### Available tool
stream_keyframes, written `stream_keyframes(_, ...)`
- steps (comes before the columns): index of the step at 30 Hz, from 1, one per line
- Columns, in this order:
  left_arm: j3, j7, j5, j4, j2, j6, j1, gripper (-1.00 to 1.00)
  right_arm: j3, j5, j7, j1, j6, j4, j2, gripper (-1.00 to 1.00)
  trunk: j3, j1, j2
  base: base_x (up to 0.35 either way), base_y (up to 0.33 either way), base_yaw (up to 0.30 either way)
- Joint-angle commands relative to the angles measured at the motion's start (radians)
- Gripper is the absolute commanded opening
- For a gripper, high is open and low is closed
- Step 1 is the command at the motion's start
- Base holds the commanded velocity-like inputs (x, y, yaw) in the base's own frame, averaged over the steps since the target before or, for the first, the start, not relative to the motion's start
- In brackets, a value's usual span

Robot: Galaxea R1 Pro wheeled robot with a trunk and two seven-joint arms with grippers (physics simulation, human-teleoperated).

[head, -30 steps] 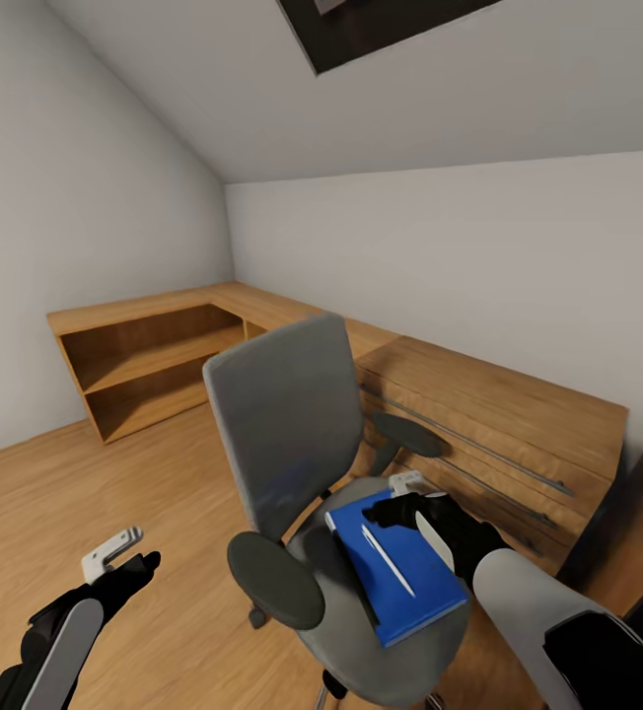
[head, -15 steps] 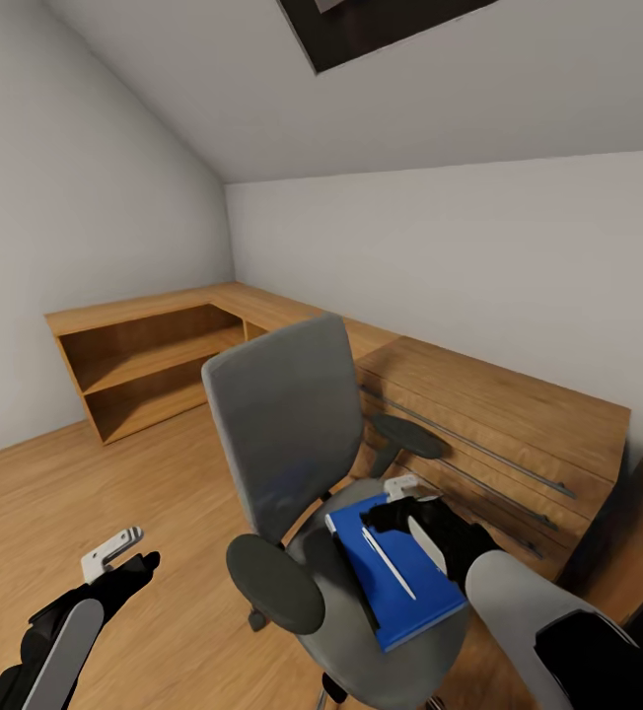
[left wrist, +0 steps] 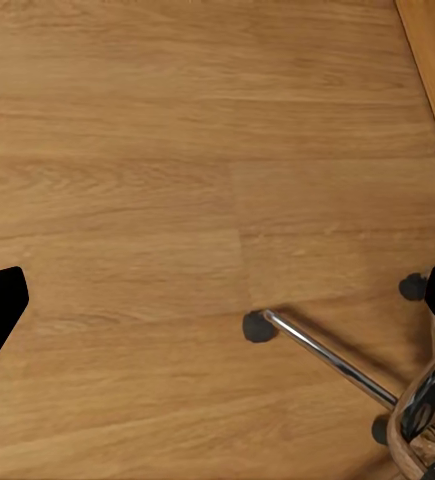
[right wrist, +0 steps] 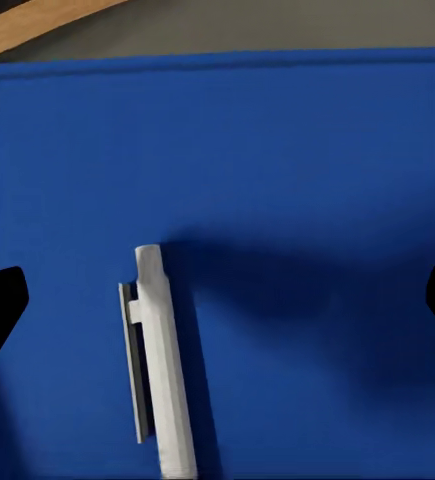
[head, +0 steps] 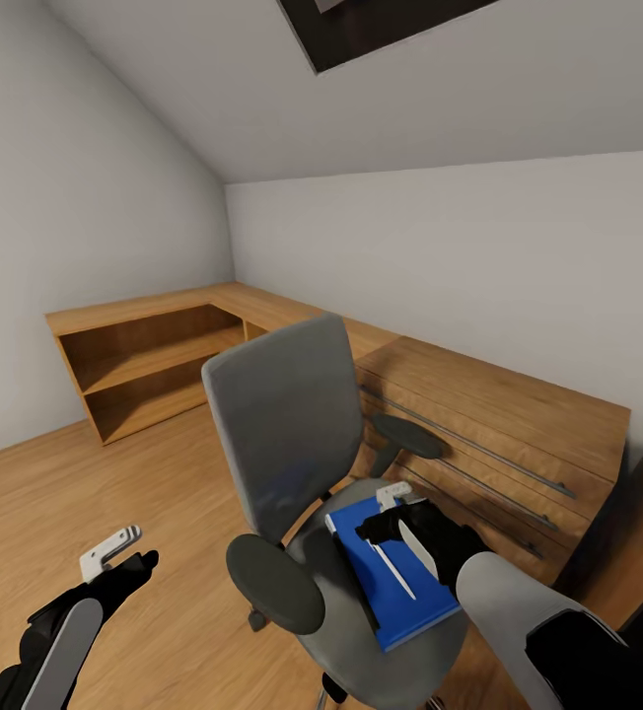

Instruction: In the bedroom, organize the workspace by keeping the computer under the desk, ensuring the monitor is on the desk, placing the keyboard on the desk next to the monitor, placing the mouse on the desk next to the keyboard, moving the folder from the swivel chair onto the desk next to the mouse, stacking the notebook on top of the folder with the pen on top of the notebook, and positioning the swivel chair next to the desk.

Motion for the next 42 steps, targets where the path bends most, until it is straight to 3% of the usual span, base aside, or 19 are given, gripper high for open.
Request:
stream_keyframes(1, 0.0, 0.009, 0.011, -0.001, 0.0, 0.002, -0.001, 1.0, 0.007, -0.01, -0.002, -0.001, 0.009, -0.001, -0.001, 1.0, -0.001, 0.0, 0.0, 0.0, 0.0, 0.0)
stream_keyframes(42, 0.0, 0.009, 0.012, -0.001, 0.0, 0.002, -0.001, 1.0, 0.005, -0.01, -0.001, -0.001, 0.092, 0.0, -0.002, 1.0, -0.004, 0.004, -0.007, 0.0, 0.0, 0.0)
